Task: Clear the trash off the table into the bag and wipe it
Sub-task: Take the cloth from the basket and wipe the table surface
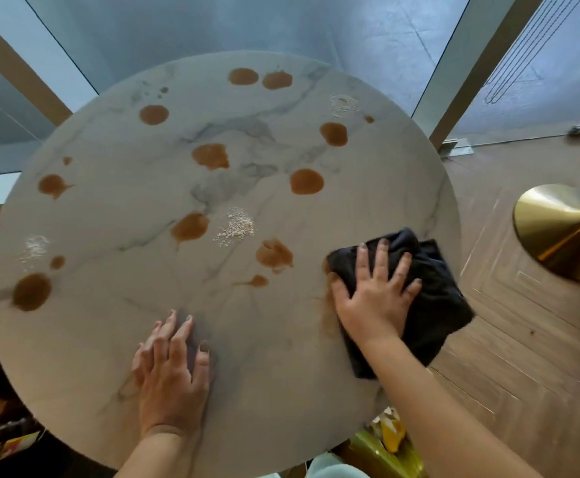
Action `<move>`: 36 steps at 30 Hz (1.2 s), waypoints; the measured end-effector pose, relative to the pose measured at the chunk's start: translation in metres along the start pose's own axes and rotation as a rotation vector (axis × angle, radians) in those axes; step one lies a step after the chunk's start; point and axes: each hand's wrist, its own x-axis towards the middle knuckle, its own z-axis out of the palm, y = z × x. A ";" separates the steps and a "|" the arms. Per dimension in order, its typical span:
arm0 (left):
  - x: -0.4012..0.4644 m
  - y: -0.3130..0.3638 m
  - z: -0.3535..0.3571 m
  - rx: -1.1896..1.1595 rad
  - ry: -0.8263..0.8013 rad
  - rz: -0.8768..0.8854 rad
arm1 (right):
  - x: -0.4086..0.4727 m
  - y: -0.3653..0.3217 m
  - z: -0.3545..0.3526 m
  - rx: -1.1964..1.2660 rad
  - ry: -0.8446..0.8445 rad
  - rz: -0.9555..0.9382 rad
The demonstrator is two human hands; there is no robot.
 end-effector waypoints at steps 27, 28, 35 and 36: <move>-0.004 -0.001 -0.004 0.017 -0.088 0.002 | -0.009 -0.050 0.003 0.080 -0.075 -0.326; -0.004 -0.002 -0.004 0.019 -0.088 0.002 | -0.022 -0.052 0.002 0.129 -0.107 -0.398; -0.005 -0.001 -0.003 0.033 -0.093 0.007 | -0.025 0.013 -0.007 -0.083 -0.114 -0.211; -0.006 -0.001 -0.003 0.030 -0.090 0.007 | -0.016 -0.002 -0.005 -0.047 -0.121 -0.175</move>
